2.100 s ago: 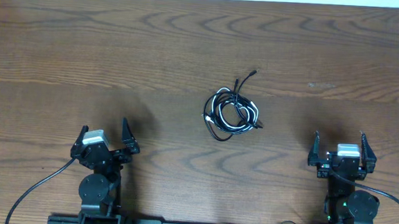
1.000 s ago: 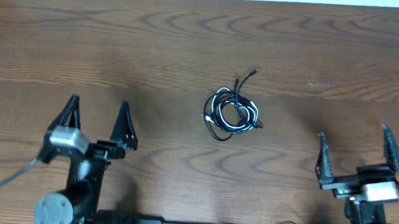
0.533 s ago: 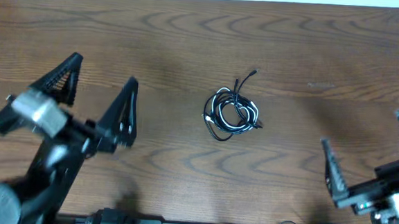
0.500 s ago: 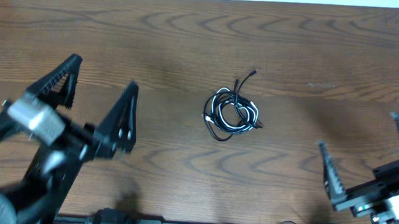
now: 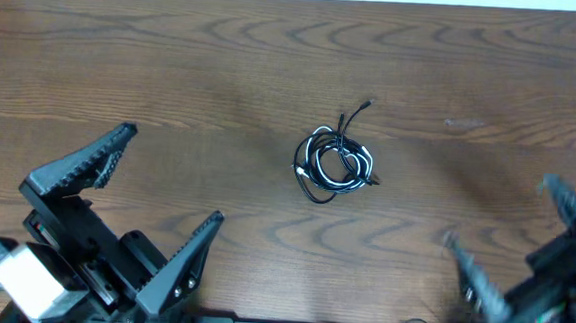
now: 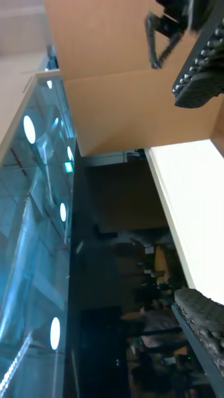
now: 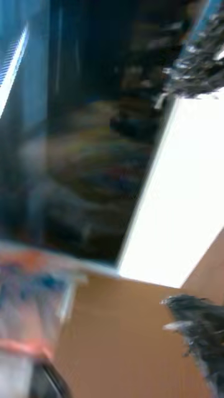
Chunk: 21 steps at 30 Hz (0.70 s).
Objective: Untangle cables
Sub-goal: 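Raise both arms and move both grippers toward the cable bundle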
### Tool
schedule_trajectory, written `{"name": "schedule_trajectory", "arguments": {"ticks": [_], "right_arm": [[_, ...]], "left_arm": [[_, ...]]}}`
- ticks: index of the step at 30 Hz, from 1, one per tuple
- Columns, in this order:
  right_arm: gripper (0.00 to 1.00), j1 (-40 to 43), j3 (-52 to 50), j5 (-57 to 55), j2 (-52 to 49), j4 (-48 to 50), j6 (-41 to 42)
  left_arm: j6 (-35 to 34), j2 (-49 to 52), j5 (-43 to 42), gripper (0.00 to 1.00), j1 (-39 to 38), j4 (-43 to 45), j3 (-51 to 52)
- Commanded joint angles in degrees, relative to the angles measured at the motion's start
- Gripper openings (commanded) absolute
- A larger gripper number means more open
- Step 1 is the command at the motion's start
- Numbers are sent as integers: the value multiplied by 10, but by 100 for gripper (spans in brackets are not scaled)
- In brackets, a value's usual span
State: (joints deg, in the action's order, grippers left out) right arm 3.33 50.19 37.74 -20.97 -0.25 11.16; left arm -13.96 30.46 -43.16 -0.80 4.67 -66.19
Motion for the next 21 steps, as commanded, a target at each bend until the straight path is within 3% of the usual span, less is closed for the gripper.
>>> {"name": "schedule_trajectory", "arguments": {"ticks": [1, 3, 8, 12, 14, 18, 21], "right_arm": [[99, 4, 68, -134, -68, -117, 34], [99, 4, 142, -134, -138, -214, 18], [99, 4, 355, -182, -302, -459, -43], [99, 4, 504, -196, -415, -619, -72], [99, 4, 523, -195, -435, -642, -72], [99, 4, 525, -132, -449, -670, -107], [99, 4, 525, -110, -449, -678, -115]], "left_arm": [[-58, -3, 130, 98, 1, -24, -5], [-89, -3, 196, 98, 1, -49, -5], [-93, -3, 235, 98, 1, -106, -6], [-104, -1, 347, 98, 1, -236, -21], [-103, 8, 379, 98, 1, -268, -21], [-105, 43, 364, 98, 1, -287, -23], [-181, 75, 361, 98, 1, -311, -40]]}}
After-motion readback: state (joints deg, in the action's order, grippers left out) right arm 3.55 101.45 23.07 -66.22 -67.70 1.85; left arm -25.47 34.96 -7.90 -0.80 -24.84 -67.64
